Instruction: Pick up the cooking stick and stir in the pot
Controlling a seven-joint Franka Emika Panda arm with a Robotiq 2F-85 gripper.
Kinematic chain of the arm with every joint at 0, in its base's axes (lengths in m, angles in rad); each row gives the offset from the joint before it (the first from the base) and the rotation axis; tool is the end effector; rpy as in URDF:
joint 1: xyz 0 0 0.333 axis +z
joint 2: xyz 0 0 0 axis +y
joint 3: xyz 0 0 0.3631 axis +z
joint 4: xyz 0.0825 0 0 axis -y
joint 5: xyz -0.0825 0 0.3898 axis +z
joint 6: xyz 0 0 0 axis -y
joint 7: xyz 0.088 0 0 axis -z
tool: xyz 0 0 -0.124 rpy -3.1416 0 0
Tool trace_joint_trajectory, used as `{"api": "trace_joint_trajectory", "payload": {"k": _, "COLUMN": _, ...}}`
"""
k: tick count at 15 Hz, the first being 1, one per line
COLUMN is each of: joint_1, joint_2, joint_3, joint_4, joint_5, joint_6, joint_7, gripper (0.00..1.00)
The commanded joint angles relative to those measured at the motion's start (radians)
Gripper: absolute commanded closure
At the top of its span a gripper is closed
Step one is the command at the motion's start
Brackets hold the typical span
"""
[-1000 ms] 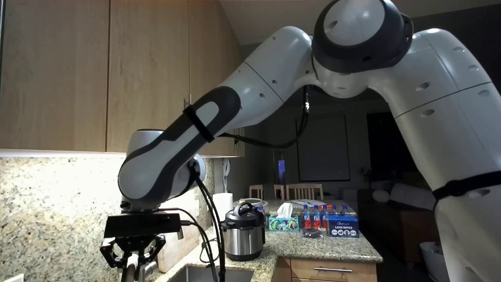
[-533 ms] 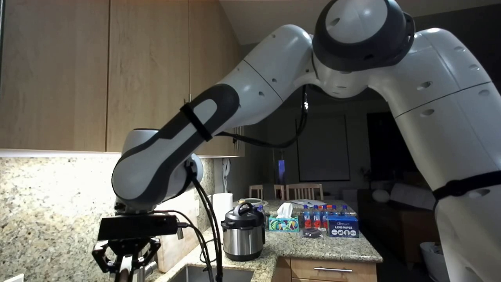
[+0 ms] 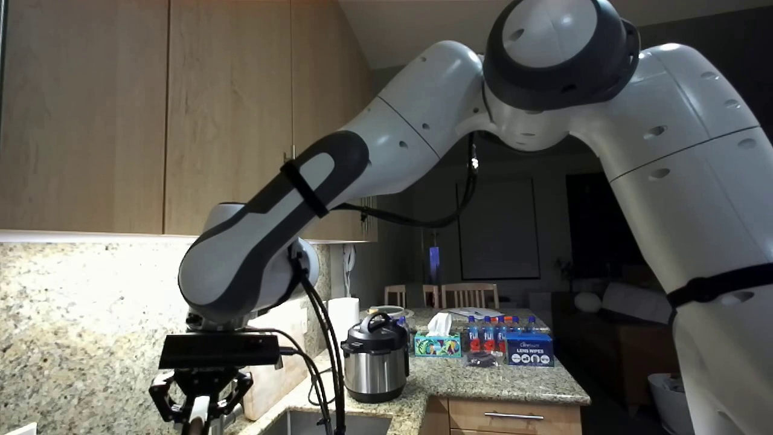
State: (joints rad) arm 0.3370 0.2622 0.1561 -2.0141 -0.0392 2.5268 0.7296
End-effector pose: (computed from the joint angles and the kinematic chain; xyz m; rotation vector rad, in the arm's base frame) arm 0.5661 0.2984 0.3760 -2.9528 0.3228 -0.2996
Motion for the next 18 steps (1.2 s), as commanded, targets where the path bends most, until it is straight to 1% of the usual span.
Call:
{"api": "trace_joint_trajectory", "payload": {"k": 1, "joint_1": -0.024, "joint_2": -0.016, "joint_3": 0.016, "joint_4": -0.080, "joint_5": 0.063, "joint_6": 0.027, "joint_7": -0.066, "gripper": 0.90}}
{"api": "trace_joint_trajectory", "payload": {"k": 7, "joint_1": -0.047, "joint_2": -0.051, "joint_3": 0.009, "joint_4": -0.133, "joint_5": 0.115, "joint_6": 0.013, "joint_7": -0.067, "gripper": 0.90}}
{"api": "trace_joint_trajectory", "payload": {"k": 11, "joint_1": -0.049, "joint_2": -0.067, "joint_3": 0.003, "joint_4": -0.157, "joint_5": 0.128, "joint_6": 0.010, "joint_7": -0.046, "gripper": 0.90}}
{"api": "trace_joint_trajectory", "payload": {"k": 15, "joint_1": -0.052, "joint_2": -0.101, "joint_3": 0.005, "joint_4": -0.201, "joint_5": 0.145, "joint_6": 0.036, "joint_7": -0.050, "gripper": 0.90}}
{"api": "trace_joint_trajectory", "payload": {"k": 18, "joint_1": -0.053, "joint_2": -0.131, "joint_3": 0.009, "joint_4": -0.254, "joint_5": 0.155, "joint_6": 0.093, "joint_7": -0.052, "gripper": 0.90}}
